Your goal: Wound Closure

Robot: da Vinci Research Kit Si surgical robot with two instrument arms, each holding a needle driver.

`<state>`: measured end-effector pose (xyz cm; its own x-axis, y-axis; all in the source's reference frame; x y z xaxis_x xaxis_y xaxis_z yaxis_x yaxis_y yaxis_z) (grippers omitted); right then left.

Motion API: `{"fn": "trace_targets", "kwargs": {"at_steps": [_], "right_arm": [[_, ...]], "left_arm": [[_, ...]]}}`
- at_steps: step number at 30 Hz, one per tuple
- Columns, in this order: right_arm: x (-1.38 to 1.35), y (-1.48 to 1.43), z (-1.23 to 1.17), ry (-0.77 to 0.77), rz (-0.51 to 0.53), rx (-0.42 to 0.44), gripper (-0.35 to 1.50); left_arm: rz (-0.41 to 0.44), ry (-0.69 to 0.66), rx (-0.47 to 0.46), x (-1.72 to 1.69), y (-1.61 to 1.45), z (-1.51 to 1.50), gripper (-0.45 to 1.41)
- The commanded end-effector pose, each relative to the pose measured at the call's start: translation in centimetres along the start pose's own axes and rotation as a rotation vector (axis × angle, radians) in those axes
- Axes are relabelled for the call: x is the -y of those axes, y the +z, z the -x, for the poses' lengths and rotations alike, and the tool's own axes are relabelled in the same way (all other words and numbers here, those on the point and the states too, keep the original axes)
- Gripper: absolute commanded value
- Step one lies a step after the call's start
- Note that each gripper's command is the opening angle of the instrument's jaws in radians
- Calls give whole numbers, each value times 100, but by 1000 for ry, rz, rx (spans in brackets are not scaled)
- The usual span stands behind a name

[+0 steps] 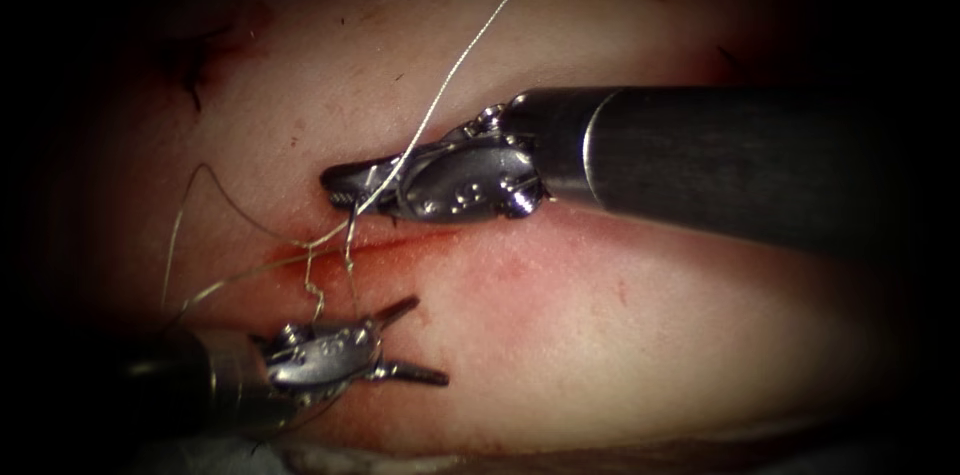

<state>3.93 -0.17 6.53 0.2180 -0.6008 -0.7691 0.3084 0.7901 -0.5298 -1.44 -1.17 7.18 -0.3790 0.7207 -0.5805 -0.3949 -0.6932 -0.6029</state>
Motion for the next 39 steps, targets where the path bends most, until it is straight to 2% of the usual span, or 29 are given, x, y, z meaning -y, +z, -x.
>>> {"fn": "trace_targets", "kwargs": {"at_steps": [1, 8, 14, 20, 26, 33, 39], "right_arm": [[2, 7, 4, 2, -4, -1, -35], [5, 5, 12, 0, -16, 8, -35], [26, 15, 16, -29, -31, 20, -35], [32, 13, 18, -34, -35, 29, -35], [70, 10, 8, -121, -46, 4, -35], [82, -4, 0, -290, -8, -27, -35], [97, -14, -25, -401, 7, -60, -35]], "left_arm": [[4, -1, 2, -4, 6, 6, 83], [9, 0, 2, -4, 4, 7, 83], [12, -1, 2, -4, 3, 6, 83], [15, -1, 3, -3, 1, 5, 81], [19, 7, 3, 12, 3, 0, 71], [0, 5, 1, 24, 10, 12, 71], [-7, 13, 0, 28, 15, 21, 71]]}}
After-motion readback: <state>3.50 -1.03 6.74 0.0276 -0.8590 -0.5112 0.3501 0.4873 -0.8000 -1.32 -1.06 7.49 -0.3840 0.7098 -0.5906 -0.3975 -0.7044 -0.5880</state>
